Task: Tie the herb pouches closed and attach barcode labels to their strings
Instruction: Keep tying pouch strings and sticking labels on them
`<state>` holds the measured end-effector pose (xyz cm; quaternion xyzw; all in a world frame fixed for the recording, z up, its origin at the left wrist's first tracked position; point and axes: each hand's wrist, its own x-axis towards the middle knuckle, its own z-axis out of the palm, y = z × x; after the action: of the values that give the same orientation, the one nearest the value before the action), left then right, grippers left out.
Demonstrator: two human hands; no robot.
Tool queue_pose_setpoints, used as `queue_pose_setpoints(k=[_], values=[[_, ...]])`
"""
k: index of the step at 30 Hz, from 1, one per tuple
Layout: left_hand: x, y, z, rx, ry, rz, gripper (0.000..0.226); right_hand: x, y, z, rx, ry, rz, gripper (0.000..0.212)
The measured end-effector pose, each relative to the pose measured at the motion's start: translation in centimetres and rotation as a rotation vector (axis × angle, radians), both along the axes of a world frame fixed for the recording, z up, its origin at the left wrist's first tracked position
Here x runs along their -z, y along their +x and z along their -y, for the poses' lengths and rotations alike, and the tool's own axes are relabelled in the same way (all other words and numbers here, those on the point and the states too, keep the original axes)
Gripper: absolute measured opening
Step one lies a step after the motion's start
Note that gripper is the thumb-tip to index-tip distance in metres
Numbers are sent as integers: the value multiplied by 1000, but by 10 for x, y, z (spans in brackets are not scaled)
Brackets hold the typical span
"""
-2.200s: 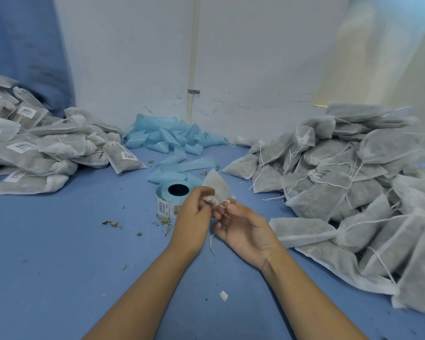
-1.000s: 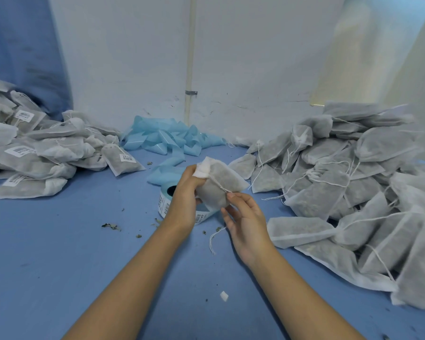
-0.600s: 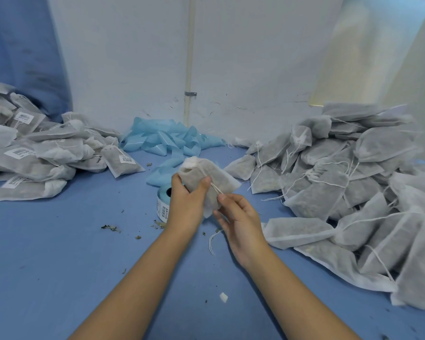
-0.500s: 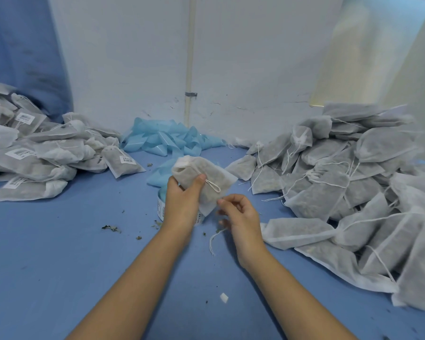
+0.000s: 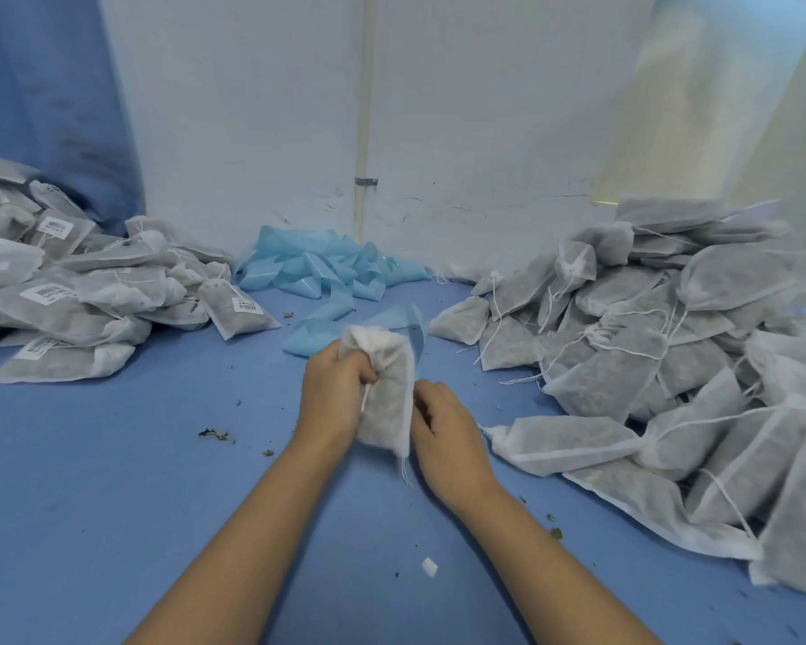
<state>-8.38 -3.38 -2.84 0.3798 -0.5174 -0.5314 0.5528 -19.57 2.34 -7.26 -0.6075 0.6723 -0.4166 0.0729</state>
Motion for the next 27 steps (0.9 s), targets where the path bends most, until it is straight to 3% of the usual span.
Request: queue_pose_setpoints(k=[2, 4, 8, 13, 19, 27], values=[[5, 3, -4, 12, -119, 188, 17, -2, -5, -1, 67, -2, -61, 15], [15, 6, -4, 9, -212, 341, 21, -3, -8, -1, 118, -14, -104, 14], [28, 10, -1, 42, -318, 498, 19, -5, -9, -1, 191, -52, -91, 16], [35, 10, -4, 67, -357, 459, 14, -5, -11, -1, 232, -73, -68, 17], [38, 8, -4, 165, -386, 360, 17, -3, -9, -2, 162, -135, 119, 29], [36, 8, -5, 311, -278, 187, 29, 0, -13, 2, 44, -11, 314, 32]])
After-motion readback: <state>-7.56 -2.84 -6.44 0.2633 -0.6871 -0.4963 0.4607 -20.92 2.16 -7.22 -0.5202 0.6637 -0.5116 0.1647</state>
